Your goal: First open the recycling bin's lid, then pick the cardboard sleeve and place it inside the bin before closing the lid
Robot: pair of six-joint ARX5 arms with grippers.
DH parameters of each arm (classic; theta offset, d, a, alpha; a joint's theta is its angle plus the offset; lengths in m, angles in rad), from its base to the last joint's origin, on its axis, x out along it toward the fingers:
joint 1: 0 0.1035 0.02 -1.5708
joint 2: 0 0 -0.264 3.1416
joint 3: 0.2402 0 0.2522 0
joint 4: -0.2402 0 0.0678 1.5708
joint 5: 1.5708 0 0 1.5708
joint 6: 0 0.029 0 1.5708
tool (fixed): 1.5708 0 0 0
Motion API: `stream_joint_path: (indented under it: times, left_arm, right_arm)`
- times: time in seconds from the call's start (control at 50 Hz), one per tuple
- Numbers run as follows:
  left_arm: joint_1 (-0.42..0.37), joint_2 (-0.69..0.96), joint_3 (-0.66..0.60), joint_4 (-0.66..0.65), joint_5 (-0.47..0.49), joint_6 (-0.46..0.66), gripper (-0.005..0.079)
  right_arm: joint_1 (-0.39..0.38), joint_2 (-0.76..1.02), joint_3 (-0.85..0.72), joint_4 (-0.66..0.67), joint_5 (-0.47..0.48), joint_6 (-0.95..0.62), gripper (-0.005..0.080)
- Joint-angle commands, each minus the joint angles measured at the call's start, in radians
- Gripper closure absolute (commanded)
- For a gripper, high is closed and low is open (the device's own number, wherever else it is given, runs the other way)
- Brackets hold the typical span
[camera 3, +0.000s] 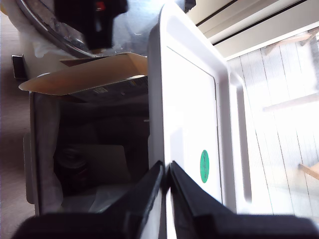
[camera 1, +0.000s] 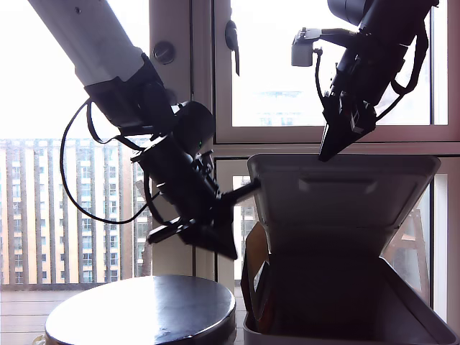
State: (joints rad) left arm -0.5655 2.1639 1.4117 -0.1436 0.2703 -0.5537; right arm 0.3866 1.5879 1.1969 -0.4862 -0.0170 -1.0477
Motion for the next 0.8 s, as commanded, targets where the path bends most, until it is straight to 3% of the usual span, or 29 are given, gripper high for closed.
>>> stream_joint_path:
  times: [0.0, 0.06, 0.24, 0.38, 0.66, 0.78]
  left_arm:
    - [-0.005, 0.014, -0.005, 0.029, 0.074, -0.037, 0.0764]
    - [-0.006, 0.014, -0.005, 0.04, 0.119, -0.05, 0.0764]
    - [-0.004, 0.014, -0.005, -0.008, 0.109, -0.013, 0.0764]
    - [0.005, 0.015, -0.005, 0.031, 0.09, -0.06, 0.0764]
    - [-0.022, 0.014, -0.005, 0.047, 0.184, -0.065, 0.0764]
    - [-0.008, -0.006, -0.005, 0.031, 0.237, -0.01, 0.0764]
  right_arm:
    - [-0.01, -0.009, 0.029, 0.021, 0.01, 0.001, 0.0765]
    - [-0.01, -0.009, 0.029, 0.02, 0.01, 0.001, 0.0765]
    - [-0.01, -0.009, 0.029, 0.021, 0.01, 0.001, 0.0765]
    - [-0.01, -0.009, 0.029, 0.021, 0.01, 0.0, 0.0765]
    - [-0.01, -0.009, 0.029, 0.023, 0.01, 0.001, 0.0765]
    - [-0.01, -0.009, 0.029, 0.021, 0.01, 0.003, 0.0765]
